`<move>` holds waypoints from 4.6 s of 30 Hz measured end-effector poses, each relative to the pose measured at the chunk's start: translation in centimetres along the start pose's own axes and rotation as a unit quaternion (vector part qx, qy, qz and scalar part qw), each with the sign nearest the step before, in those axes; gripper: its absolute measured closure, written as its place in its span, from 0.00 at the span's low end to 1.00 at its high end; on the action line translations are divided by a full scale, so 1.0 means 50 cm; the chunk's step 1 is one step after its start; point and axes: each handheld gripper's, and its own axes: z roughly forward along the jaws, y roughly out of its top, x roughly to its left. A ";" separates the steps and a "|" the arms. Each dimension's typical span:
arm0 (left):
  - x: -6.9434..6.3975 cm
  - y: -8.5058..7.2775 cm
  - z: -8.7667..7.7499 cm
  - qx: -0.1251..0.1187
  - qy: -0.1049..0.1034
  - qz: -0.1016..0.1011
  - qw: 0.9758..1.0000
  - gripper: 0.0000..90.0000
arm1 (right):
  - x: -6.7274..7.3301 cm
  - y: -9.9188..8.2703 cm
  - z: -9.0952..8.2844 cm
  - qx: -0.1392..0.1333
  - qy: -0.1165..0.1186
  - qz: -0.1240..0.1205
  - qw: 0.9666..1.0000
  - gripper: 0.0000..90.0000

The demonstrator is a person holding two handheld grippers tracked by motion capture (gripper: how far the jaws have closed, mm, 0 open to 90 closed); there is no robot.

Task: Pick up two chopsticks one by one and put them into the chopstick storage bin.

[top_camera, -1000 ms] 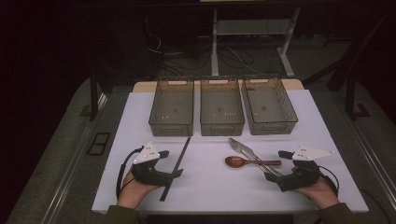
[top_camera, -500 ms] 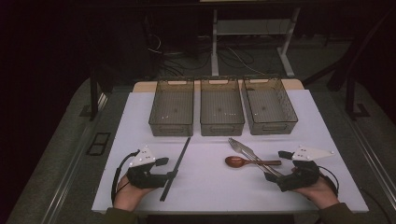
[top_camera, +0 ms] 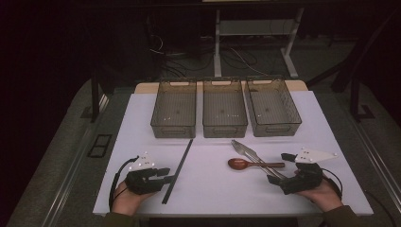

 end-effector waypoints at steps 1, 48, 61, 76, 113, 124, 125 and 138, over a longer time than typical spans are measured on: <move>0.000 0.000 0.000 0.000 0.000 0.000 1.000 0.71 | 0.000 0.000 0.000 0.000 0.000 -0.001 1.000 0.00; -0.002 -0.004 0.030 0.064 0.030 0.013 0.997 0.87 | -0.001 -0.001 0.000 0.002 -0.004 -0.001 1.000 0.00; 0.004 -0.003 0.023 0.074 0.057 0.013 0.996 0.91 | -0.001 -0.001 0.000 0.002 -0.004 -0.002 1.000 0.00; 0.050 -0.014 -0.008 0.073 0.094 -0.004 0.993 0.93 | -0.002 -0.001 0.000 0.003 -0.003 -0.002 1.000 0.00; 0.051 -0.022 -0.026 0.032 0.079 -0.033 0.996 0.94 | -0.002 -0.001 -0.001 0.003 -0.002 0.000 1.000 0.00; 0.033 -0.001 -0.037 0.020 0.059 -0.011 0.998 0.94 | -0.002 -0.001 0.000 0.003 -0.002 -0.001 1.000 0.00; 0.031 0.001 -0.037 0.021 0.057 -0.008 0.998 0.94 | -0.002 -0.001 0.000 0.002 -0.002 -0.001 1.000 0.00; 0.006 0.032 -0.040 0.015 0.045 0.027 0.999 0.94 | -0.002 -0.001 0.001 0.003 -0.002 -0.001 1.000 0.00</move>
